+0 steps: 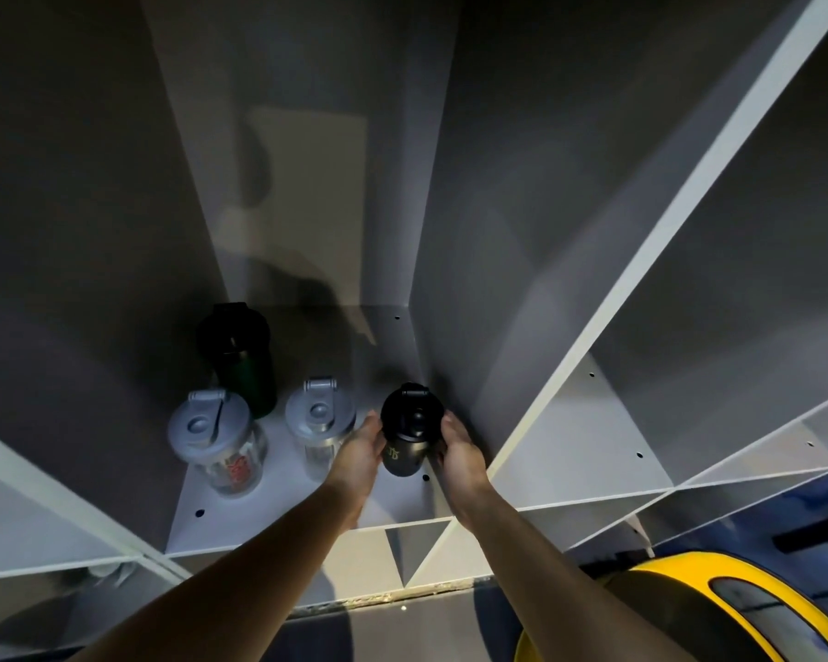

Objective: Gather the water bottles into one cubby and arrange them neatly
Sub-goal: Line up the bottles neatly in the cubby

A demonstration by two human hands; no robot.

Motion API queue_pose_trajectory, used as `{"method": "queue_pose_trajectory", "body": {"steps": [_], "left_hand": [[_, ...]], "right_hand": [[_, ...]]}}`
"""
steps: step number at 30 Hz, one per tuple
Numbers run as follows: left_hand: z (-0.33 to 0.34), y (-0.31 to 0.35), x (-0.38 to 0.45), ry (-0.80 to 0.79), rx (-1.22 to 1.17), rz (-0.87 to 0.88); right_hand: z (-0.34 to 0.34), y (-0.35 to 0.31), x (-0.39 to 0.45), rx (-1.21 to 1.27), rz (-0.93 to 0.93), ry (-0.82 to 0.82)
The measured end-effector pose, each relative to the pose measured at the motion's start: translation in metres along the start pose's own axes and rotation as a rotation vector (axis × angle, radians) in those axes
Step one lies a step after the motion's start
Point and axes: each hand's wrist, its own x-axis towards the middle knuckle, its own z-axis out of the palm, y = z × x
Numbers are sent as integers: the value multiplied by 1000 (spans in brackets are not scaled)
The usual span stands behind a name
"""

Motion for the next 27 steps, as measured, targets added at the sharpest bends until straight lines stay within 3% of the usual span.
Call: {"method": "queue_pose_trajectory", "body": {"steps": [3, 9, 16, 23, 27], "left_hand": [[-1, 2, 4, 24, -10, 2], [-6, 20, 4, 125, 268, 122], [-22, 77, -12, 94, 412, 296], [-77, 132, -22, 282, 385, 412], [-109, 151, -18, 432, 510, 429]], "right_hand": [[1, -13, -8, -2, -27, 15], [15, -49, -25, -48, -167, 59], [73, -95, -41, -231, -353, -35], [149, -113, -49, -444, -397, -179], [189, -111, -40, -620, -351, -255]]}}
